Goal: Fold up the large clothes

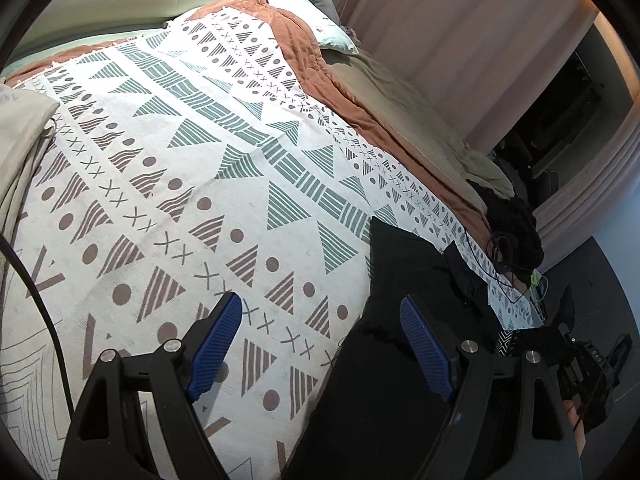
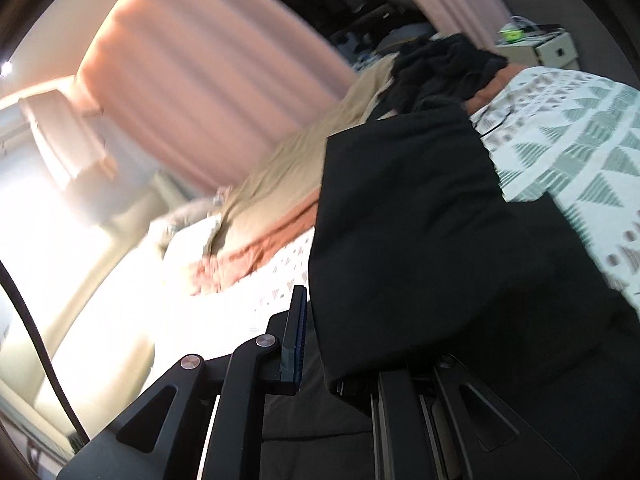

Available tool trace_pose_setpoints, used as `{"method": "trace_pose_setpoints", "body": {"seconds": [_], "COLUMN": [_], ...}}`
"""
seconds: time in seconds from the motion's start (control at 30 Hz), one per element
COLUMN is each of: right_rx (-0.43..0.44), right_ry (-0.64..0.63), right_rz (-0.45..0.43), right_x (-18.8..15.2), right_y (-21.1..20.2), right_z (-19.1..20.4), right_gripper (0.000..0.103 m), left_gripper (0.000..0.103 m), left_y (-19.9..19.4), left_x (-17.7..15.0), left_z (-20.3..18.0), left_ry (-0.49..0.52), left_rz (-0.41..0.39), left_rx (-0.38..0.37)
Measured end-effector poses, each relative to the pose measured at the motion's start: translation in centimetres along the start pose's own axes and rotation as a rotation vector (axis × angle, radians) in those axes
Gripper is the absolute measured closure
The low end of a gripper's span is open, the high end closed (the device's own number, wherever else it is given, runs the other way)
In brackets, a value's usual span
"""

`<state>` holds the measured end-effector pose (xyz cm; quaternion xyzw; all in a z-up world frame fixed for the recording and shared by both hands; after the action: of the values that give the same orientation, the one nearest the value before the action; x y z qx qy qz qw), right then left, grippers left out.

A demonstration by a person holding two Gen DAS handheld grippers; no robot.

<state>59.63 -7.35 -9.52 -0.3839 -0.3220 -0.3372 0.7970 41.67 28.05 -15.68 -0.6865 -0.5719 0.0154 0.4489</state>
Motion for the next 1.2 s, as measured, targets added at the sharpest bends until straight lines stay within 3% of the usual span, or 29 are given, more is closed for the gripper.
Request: {"method": "trace_pose_setpoints", "body": {"seconds": [0.27,0.33,0.37,0.4,0.63,0.77,0.93,1.2], "right_rx": [0.0,0.057,0.085,0.097,0.12,0.114,0.114,0.174], "right_ry": [-0.058,-0.031,-0.022,-0.019,-0.023,-0.002,0.068,0.161], "right_rz": [0.229,0.274,0.301,0.313,0.309,0.284,0.271,0.278], "right_x": [-3.8,-4.6,-5.3,-5.4,-4.4,-3.9,-4.0,-4.7], "right_y": [6.9,8.5,8.8,9.1,6.6,5.6,7.0,10.0], "right_z": [3.5,4.0,4.3,4.6,4.5,1.4,-3.2,-5.4], "right_gripper": [0.092,0.061,0.018,0.0,0.0,0.0,0.0,0.0], "left_gripper": [0.02,0.02,0.02,0.02,0.02,0.02,0.02,0.02], "left_y": [-0.4,-0.5,-0.6,-0.6,-0.8,-1.1,-1.2,-0.3], "left_x": [0.5,0.6,0.6,0.7,0.5,0.2,-0.4,-0.3], "left_z": [0.3,0.3,0.3,0.4,0.2,-0.7,-1.2,-0.4], "left_ry": [-0.019,-0.015,-0.017,-0.02,-0.033,-0.014,0.016,0.007], "left_rz": [-0.01,-0.016,-0.018,-0.019,-0.02,-0.025,-0.03,-0.027], "left_rx": [-0.008,-0.006,-0.004,-0.003,0.008,0.009,0.023,0.045]}}
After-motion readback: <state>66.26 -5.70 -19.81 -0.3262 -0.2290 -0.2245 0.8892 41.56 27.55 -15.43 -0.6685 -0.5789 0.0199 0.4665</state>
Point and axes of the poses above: each gripper's, at about its wrist camera, not at the fingertips, and y roughly the way its jaws point, z to its left, x to its top, the point moved 4 cm from there along y, roughly the way its jaws point, and after that the axes turned 4 degrees about -y, right-handed, at the moved point
